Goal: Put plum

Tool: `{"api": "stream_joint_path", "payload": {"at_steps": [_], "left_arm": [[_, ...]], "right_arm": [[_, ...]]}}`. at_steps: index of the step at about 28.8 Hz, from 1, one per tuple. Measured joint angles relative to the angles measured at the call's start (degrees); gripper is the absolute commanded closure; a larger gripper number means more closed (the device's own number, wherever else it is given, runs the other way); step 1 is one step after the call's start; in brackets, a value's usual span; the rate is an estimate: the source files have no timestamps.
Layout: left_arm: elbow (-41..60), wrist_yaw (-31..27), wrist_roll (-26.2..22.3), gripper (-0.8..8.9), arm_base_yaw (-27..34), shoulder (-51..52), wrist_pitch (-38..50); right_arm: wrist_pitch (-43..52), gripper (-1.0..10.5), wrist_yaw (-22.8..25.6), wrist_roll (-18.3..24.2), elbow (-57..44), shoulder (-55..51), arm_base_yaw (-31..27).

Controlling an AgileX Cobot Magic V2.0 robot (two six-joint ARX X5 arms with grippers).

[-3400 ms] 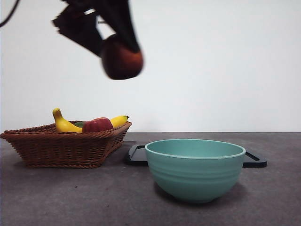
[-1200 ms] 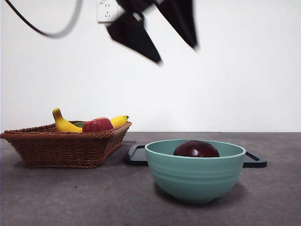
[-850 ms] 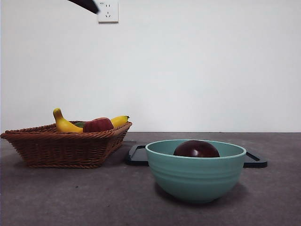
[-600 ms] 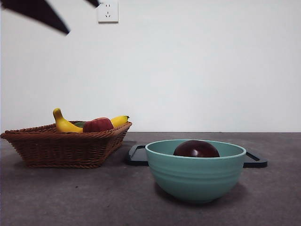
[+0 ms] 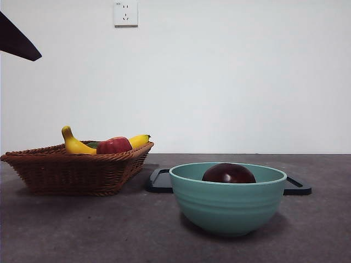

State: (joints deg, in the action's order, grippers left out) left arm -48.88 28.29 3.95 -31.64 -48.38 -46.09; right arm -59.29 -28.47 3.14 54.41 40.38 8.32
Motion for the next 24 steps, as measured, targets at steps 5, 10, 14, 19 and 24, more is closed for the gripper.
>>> {"api": "stream_joint_path", "payload": {"at_steps": [5,10,14,19,24], "left_arm": [[0.0,0.02,0.02,4.09,0.0,0.0,0.02],[0.0,0.02,0.02,4.09,0.0,0.0,0.02],[0.0,0.02,0.02,4.09,0.0,0.0,0.02],[0.0,0.02,0.02,4.09,0.0,0.02,0.02],[0.0,0.02,0.02,4.09,0.0,0.02,0.04]], "right_arm": [[0.0,5.4,-0.04,-0.44,0.0,0.33,0.0],[0.37,5.4,-0.09,-1.03,-0.07,3.15,1.16],[5.01,5.4,-0.24,-2.67,-3.32,6.54,3.74],[13.16,5.4,0.11,-5.97,-9.35,10.95,8.28],[21.97,6.0,3.41,-8.85,-12.22,16.15,12.74]]}}
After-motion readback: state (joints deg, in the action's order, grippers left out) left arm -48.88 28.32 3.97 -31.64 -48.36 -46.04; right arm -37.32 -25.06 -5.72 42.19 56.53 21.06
